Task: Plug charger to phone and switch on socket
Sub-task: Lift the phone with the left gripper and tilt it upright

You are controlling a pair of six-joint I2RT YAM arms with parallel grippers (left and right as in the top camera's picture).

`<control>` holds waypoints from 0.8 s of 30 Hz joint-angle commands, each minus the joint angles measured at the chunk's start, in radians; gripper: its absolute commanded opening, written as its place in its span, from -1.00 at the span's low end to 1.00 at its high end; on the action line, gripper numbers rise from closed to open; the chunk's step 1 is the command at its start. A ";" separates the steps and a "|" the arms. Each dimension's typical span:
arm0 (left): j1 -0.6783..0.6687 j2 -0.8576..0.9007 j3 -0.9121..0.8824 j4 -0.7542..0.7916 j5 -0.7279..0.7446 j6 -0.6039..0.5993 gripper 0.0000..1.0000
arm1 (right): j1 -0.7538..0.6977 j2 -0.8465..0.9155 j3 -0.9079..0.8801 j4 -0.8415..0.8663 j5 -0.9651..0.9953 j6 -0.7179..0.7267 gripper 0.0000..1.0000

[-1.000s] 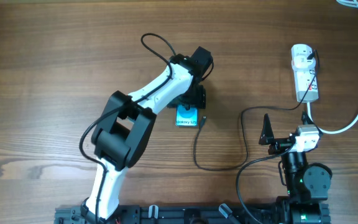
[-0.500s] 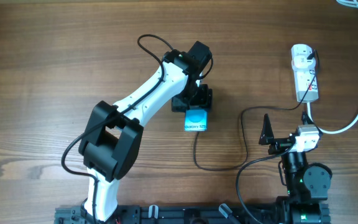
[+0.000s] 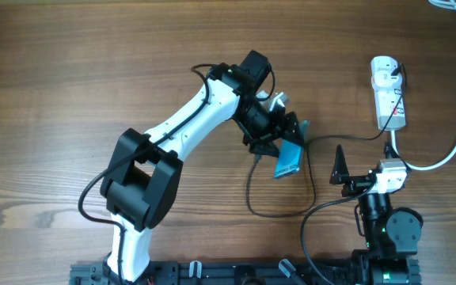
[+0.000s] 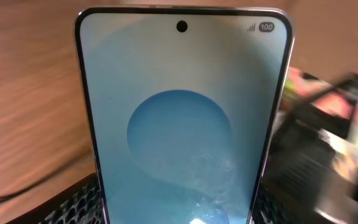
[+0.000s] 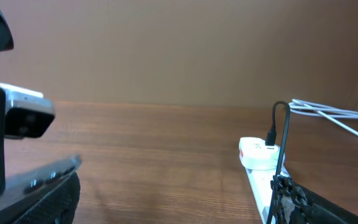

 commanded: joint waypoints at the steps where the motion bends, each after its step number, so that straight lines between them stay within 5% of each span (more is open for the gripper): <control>1: -0.003 -0.039 -0.001 0.050 0.296 -0.003 0.49 | 0.007 -0.005 -0.001 0.003 0.010 0.001 1.00; 16: 0.091 -0.039 -0.001 0.120 0.595 -0.003 0.49 | 0.007 -0.005 -0.001 0.003 0.010 0.001 1.00; 24: 0.140 -0.039 -0.001 0.119 0.594 -0.002 0.48 | 0.007 -0.005 -0.001 0.003 0.010 0.001 1.00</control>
